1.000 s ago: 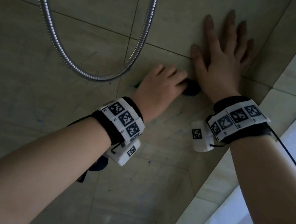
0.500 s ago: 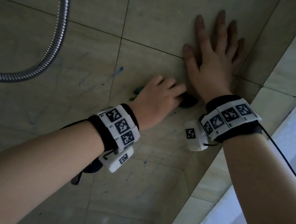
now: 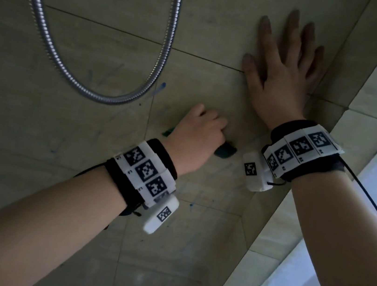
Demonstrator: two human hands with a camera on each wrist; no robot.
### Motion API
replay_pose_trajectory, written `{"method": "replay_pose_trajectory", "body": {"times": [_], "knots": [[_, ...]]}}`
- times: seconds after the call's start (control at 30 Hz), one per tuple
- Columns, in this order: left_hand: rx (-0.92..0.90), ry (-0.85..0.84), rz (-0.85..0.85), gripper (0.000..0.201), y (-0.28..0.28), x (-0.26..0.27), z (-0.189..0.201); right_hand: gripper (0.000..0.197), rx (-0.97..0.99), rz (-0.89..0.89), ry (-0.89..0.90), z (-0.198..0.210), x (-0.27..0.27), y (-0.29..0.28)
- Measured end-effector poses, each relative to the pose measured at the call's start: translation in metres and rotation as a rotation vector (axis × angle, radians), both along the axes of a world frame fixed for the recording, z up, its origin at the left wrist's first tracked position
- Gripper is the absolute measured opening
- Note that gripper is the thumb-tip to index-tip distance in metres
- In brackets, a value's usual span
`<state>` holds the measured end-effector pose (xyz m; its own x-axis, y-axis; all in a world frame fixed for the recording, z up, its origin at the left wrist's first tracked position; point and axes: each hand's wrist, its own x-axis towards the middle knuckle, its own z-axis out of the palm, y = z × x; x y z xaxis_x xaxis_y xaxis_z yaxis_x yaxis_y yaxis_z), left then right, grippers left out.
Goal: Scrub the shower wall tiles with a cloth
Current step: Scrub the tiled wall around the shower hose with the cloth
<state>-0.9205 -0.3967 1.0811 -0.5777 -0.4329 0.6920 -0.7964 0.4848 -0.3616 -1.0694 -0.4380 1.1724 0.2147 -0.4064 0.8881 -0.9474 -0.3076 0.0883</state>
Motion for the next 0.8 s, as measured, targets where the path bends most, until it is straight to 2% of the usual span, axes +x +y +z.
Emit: {"method": "replay_pose_trajectory", "body": {"times": [0.07, 0.2, 0.33, 0.43, 0.53, 0.73, 0.8], "knots": [[0.04, 0.118, -0.016, 0.031, -0.001, 0.01, 0.009, 0.056, -0.005, 0.003, 0.001, -0.001, 0.0, 0.0], [-0.094, 0.442, -0.103, 0.025, 0.006, 0.032, 0.022, 0.056, 0.004, 0.028, -0.002, -0.001, 0.0, -0.002], [-0.2, 0.626, -0.07, 0.025, 0.003, 0.043, 0.026, 0.056, 0.007, 0.026, 0.011, -0.001, 0.0, -0.002], [-0.214, 0.737, -0.022, 0.026, -0.009, 0.044, 0.018, 0.056, 0.002, 0.02, 0.005, -0.002, 0.0, -0.003], [-0.169, 0.778, -0.059, 0.025, -0.017, 0.035, 0.003, 0.056, -0.009, 0.027, -0.005, -0.002, 0.001, -0.003], [-0.073, 0.666, -0.055, 0.03, -0.015, 0.015, -0.05, 0.056, -0.007, 0.004, 0.009, -0.003, 0.001, -0.002], [-0.081, 0.676, -0.051, 0.029, -0.013, 0.019, -0.046, 0.056, -0.003, 0.003, 0.01, -0.003, 0.0, -0.001]]}}
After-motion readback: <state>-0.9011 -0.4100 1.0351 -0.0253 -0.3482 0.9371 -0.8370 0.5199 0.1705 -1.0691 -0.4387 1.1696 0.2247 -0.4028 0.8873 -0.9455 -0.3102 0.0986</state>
